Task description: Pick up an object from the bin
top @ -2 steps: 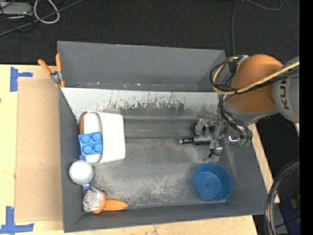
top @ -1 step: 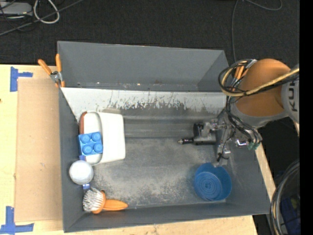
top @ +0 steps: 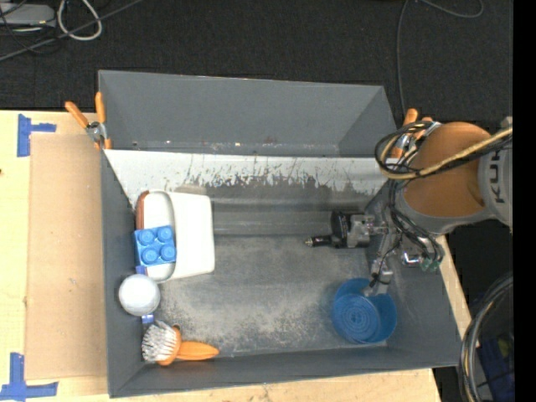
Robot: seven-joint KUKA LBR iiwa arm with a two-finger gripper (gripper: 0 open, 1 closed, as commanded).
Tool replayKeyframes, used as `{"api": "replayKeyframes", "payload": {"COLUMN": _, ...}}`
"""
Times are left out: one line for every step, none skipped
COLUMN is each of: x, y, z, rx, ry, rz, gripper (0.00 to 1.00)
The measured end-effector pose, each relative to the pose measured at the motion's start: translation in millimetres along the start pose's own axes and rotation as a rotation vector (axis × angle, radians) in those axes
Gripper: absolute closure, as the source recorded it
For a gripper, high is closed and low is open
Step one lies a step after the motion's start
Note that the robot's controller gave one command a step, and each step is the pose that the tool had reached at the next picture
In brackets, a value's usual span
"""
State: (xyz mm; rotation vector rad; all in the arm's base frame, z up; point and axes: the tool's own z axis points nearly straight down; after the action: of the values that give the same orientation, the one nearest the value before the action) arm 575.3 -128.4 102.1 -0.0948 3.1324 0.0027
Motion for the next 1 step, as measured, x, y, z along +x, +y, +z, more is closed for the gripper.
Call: {"api": "replayKeyframes", "payload": {"x": 47.9, "y": 14.2, "z": 25.6, "rx": 0.002, "ry": 0.012, "rz": 0.027, "gripper": 0.00}}
